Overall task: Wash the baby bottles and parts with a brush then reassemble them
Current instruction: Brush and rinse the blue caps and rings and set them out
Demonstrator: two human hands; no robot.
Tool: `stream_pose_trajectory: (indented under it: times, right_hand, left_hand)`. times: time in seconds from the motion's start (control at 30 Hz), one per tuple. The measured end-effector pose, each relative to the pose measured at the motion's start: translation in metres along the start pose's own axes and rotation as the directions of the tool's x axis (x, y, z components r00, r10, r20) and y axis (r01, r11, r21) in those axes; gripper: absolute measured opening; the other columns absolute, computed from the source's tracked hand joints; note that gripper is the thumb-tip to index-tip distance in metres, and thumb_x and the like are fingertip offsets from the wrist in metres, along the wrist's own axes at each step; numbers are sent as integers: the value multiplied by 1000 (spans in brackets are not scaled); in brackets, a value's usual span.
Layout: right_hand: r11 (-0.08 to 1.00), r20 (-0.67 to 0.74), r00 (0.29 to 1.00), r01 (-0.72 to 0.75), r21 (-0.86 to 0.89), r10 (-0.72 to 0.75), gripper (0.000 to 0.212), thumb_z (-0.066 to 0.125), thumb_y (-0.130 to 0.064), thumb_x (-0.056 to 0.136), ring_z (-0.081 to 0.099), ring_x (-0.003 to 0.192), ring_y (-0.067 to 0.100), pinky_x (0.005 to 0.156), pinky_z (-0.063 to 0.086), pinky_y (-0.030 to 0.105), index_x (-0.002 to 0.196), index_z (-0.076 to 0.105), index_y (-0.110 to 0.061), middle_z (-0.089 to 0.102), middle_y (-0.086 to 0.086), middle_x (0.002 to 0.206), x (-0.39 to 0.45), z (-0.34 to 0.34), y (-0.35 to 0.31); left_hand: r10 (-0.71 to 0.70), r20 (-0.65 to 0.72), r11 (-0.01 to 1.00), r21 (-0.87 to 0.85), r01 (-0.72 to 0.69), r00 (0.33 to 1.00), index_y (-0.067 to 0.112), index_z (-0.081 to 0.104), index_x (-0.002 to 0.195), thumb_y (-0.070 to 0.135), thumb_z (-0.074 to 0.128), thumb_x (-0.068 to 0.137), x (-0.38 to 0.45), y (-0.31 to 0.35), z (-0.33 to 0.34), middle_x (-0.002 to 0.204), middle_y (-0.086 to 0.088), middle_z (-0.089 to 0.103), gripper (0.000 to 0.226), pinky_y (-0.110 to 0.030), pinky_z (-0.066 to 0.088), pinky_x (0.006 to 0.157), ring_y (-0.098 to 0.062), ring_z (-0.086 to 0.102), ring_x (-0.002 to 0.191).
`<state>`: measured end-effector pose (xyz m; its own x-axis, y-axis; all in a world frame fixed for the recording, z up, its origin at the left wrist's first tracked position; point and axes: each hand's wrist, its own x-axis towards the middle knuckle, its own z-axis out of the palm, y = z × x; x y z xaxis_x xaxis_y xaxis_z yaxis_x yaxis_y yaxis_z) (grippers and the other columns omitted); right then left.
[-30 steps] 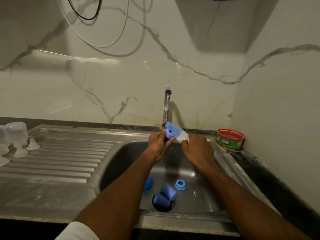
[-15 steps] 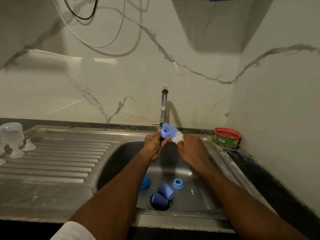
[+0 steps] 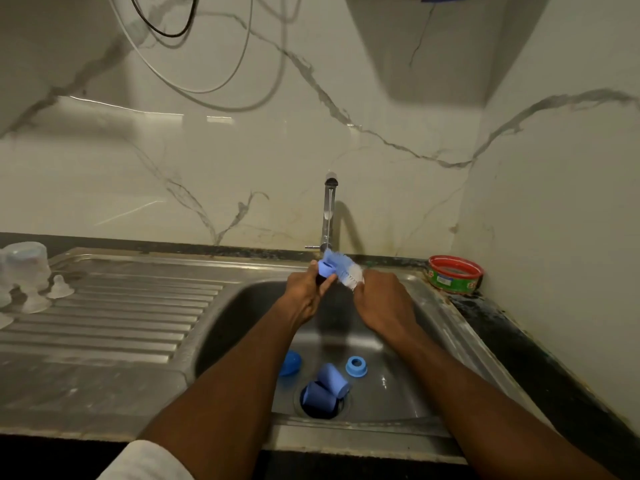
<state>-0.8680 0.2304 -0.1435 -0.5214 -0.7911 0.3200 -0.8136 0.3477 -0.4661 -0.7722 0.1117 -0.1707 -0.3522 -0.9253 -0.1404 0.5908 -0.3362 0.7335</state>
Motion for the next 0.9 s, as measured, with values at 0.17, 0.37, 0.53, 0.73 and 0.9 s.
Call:
stream_pose_trajectory:
  times: [0.17, 0.37, 0.53, 0.73, 0.9]
  right_hand:
    - [996, -39, 996, 82, -47, -84, 34, 59, -35, 99, 66, 100, 25, 78, 50, 32, 128, 62, -18, 69, 7, 117, 2, 0, -11]
    - [999, -6, 1000, -30, -32, 30, 33, 58, -33, 100, 65, 105, 25, 77, 43, 29, 127, 63, -15, 68, 9, 121, 6, -5, 5]
    - [997, 22, 997, 72, 17, -72, 34, 56, -36, 101, 64, 101, 24, 76, 39, 26, 126, 64, -15, 69, 8, 118, 2, 3, -3]
    - [999, 4, 1000, -27, 47, 27, 36, 59, -36, 100, 64, 104, 25, 77, 40, 28, 128, 63, -14, 68, 9, 122, 9, 0, 1]
    - [998, 45, 998, 53, 31, -55, 34, 57, -35, 100, 65, 102, 23, 77, 43, 26, 127, 64, -14, 69, 8, 120, 3, 7, 1]
  left_hand:
    - [-64, 115, 995, 87, 54, 991, -5, 66, 111, 10, 59, 100, -9, -5, 4, 99, -20, 74, 19, -29, 63, 71, -27, 74, 91]
    - [-41, 133, 992, 121, 25, 990, -6, 67, 110, 15, 62, 99, -9, -3, 4, 102, -24, 74, 24, -32, 64, 73, -30, 75, 92]
    - [9, 92, 991, 133, -21, 996, -7, 65, 116, 23, 64, 97, -1, -2, -6, 114, -25, 71, 35, -32, 63, 78, -31, 73, 101]
    - [-40, 154, 979, 206, 7, 987, -3, 68, 110, 21, 72, 91, -11, -3, 2, 103, -21, 76, 30, -39, 60, 91, -31, 74, 100]
    - [-11, 18, 990, 142, 8, 1000, -4, 67, 107, 15, 70, 93, -2, -3, -5, 104, -24, 73, 24, -34, 63, 74, -30, 74, 94]
